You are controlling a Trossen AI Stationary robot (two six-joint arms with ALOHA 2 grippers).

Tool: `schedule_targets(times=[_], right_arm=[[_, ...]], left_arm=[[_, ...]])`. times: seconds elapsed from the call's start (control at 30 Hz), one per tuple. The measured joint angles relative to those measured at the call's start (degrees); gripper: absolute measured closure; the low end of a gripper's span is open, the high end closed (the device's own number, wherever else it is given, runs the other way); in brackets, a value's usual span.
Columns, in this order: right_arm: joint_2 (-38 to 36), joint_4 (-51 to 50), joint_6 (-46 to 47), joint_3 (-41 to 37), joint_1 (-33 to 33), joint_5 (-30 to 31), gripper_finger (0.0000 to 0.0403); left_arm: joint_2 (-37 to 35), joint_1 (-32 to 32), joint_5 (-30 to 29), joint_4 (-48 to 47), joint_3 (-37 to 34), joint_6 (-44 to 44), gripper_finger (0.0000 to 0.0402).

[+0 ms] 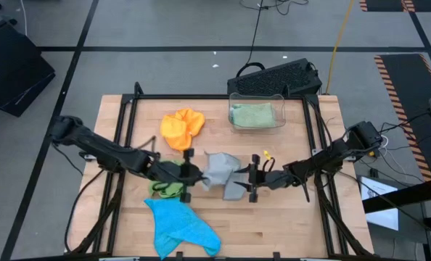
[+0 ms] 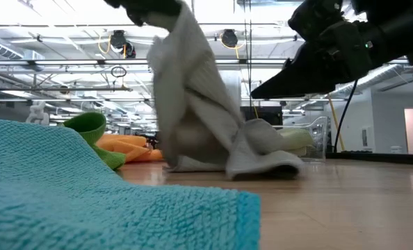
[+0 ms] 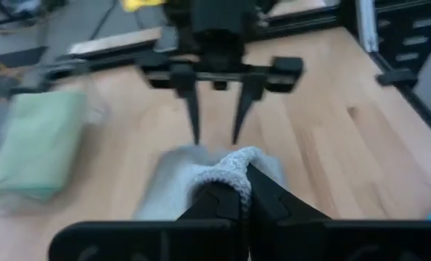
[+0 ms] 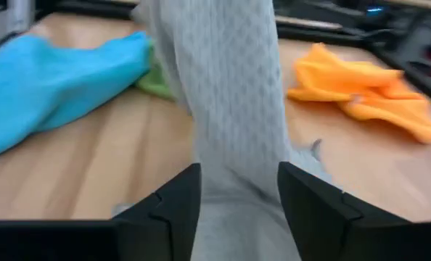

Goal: Fold microfiber towels
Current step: Fold the gray microfiber towel

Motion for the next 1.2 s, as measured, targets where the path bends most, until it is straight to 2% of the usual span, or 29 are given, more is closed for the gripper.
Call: schedule_targets(times=[0.2, 0.4, 0.67, 0.8, 0.97, 1.1, 1.2], right_arm=[[0.00, -0.07, 2.29, 0.96, 5.03, 11.73, 0.0194], [0.00, -0.08, 0.92, 3.63, 8.52, 18.81, 0.0167], [1.97, 0.29, 1.48, 6.02, 6.83, 19.24, 0.0169], [3.06, 0.55, 5.71, 6.01, 5.16, 20.66, 0.0169], [3.17, 0.38, 10.55, 6.02, 2.69, 21.74, 0.0169], [3.17, -0.09, 11.87, 6.02, 0.35, 16.28, 0.0169], [3.17, -0.61, 12.56, 6.01, -0.74, 10.01, 0.0169]], left_arm=[[-7.13, 2.86, -2.59, -5.18, -0.01, -5.05, 0.0394], [-8.33, 4.64, -2.76, -4.13, -0.01, -4.35, 0.0393], [-6.20, 4.88, -1.71, 1.81, -0.01, -4.30, 0.0392], [-4.21, 4.52, -1.62, 1.13, -0.01, -4.61, 0.0390], [-0.27, 3.96, 2.22, -0.81, -0.05, -5.15, 0.0394], [1.83, 3.86, 2.44, -0.53, -0.05, -5.69, 0.0385], [3.01, 3.80, 2.41, -0.85, -0.05, -5.68, 0.0395]])
